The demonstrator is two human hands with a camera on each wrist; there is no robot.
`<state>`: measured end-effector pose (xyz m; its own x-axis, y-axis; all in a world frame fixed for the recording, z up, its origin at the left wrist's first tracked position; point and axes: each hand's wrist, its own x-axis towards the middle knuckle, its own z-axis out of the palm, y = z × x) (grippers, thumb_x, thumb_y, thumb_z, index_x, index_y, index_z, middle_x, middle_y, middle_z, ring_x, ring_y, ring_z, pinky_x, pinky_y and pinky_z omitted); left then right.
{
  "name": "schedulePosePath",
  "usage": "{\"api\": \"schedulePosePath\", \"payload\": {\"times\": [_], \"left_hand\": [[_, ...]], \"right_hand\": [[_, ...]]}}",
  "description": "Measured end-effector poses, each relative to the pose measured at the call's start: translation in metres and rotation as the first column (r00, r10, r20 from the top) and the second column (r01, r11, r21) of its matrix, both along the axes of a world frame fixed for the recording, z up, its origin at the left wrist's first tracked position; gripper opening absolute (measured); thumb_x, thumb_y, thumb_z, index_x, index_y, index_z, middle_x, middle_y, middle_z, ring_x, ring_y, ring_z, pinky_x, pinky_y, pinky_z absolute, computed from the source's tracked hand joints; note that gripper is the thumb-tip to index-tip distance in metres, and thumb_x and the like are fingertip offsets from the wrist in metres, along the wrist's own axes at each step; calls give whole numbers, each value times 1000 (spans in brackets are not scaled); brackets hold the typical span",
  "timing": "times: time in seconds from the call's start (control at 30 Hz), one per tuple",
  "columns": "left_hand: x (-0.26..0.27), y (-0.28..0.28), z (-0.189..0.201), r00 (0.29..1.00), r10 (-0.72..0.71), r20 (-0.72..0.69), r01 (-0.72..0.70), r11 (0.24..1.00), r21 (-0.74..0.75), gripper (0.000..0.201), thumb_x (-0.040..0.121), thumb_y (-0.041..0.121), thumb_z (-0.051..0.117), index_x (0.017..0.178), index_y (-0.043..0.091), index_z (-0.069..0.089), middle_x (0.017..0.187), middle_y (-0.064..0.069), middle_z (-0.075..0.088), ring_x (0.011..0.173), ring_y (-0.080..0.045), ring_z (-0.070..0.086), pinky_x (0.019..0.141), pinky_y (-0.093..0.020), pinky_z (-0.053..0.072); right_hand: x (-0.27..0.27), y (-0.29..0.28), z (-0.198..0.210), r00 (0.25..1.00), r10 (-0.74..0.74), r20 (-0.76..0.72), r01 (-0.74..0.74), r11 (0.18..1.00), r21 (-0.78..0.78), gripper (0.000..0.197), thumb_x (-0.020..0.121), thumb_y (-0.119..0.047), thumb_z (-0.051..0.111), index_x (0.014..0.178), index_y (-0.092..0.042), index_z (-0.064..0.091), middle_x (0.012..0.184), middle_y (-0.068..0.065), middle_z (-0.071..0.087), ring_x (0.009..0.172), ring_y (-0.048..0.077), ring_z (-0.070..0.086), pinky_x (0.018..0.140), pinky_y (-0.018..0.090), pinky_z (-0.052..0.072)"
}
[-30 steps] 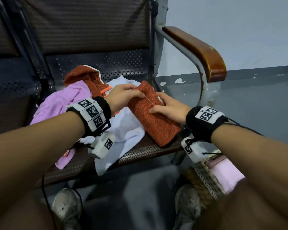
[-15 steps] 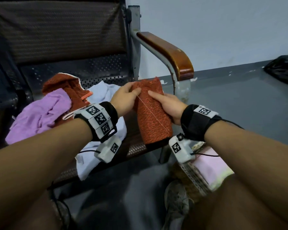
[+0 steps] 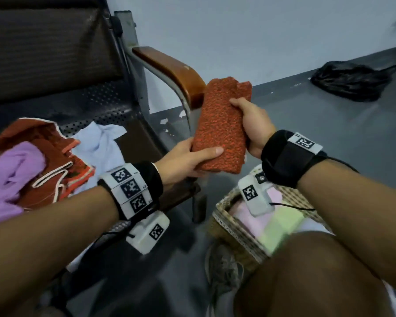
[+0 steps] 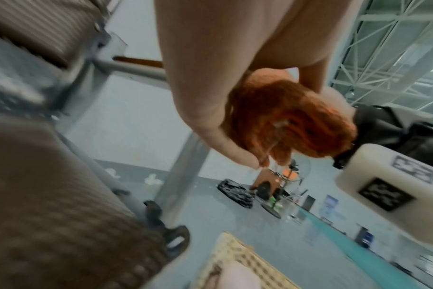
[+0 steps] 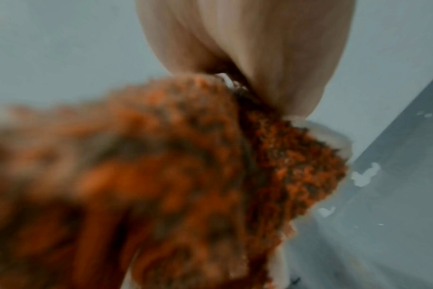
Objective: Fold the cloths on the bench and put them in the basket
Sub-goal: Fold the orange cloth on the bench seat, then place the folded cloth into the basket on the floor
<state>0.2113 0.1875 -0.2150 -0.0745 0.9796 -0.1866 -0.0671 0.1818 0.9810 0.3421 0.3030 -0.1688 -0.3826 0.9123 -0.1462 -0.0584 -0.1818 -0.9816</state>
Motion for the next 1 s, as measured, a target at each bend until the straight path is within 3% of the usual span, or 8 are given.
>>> {"api": "schedulePosePath", "payload": {"times": [0.13,0.23,0.33,0.5,0.57,0.7,0.87,1.0], "left_hand": [[58,39,-17,990,-108,-88,102,992,-70,29,95,32,65,119,15,60,110,-15,73,92,-33,72,80,-42,57],[110,70,-43,962,-240,-134,217,963,-161,30,98,35,59,119,14,57,102,-15,72,70,-23,67,59,-27,52],[157,92,-82,884,-406,-232,337,897,-285,27,97,44,56,109,19,58,87,-4,74,64,-15,67,59,-24,50],[205,99,-152,767,-582,-270,399,762,-510,33,91,44,60,90,12,69,67,1,74,58,-11,67,60,-25,53],[211,101,-177,724,-621,-300,405,734,-544,29,91,34,61,101,8,70,84,-6,75,75,-21,70,74,-34,59],[204,103,-202,638,-693,-336,385,665,-640,44,89,32,60,126,9,63,125,-11,65,110,-29,61,103,-41,47],[193,110,-216,426,-761,-489,279,625,-729,63,87,47,64,134,7,55,131,-13,59,113,-31,58,99,-37,47],[192,112,-216,388,-763,-517,265,629,-730,69,84,53,66,136,8,53,131,-14,59,113,-31,57,99,-38,48]], "right_hand": [[73,25,-32,966,-253,52,256,962,-90,26,93,-26,63,111,-9,68,103,8,75,90,23,73,87,39,58],[132,36,-75,894,-433,118,448,875,-184,38,92,-26,65,124,-5,64,107,10,75,93,24,74,87,42,60],[183,38,-123,808,-519,280,580,785,-218,50,91,-32,67,131,-4,57,113,11,71,97,27,72,93,45,57],[235,30,-201,818,-402,412,558,728,-397,46,96,-35,59,129,-3,60,121,16,69,111,35,67,103,49,51],[240,30,-222,839,-366,402,529,720,-449,44,96,-34,60,129,-7,63,123,16,70,111,32,67,102,46,52],[232,25,-255,850,-250,464,478,736,-480,40,98,-34,57,126,-6,64,124,15,69,114,32,65,105,48,49],[222,20,-284,837,-182,517,456,755,-472,37,103,-26,52,134,-9,58,129,16,65,116,35,63,104,50,49],[221,28,-280,830,-113,546,436,742,-509,45,101,-32,50,138,-7,55,134,16,62,121,35,60,108,50,46]]}}
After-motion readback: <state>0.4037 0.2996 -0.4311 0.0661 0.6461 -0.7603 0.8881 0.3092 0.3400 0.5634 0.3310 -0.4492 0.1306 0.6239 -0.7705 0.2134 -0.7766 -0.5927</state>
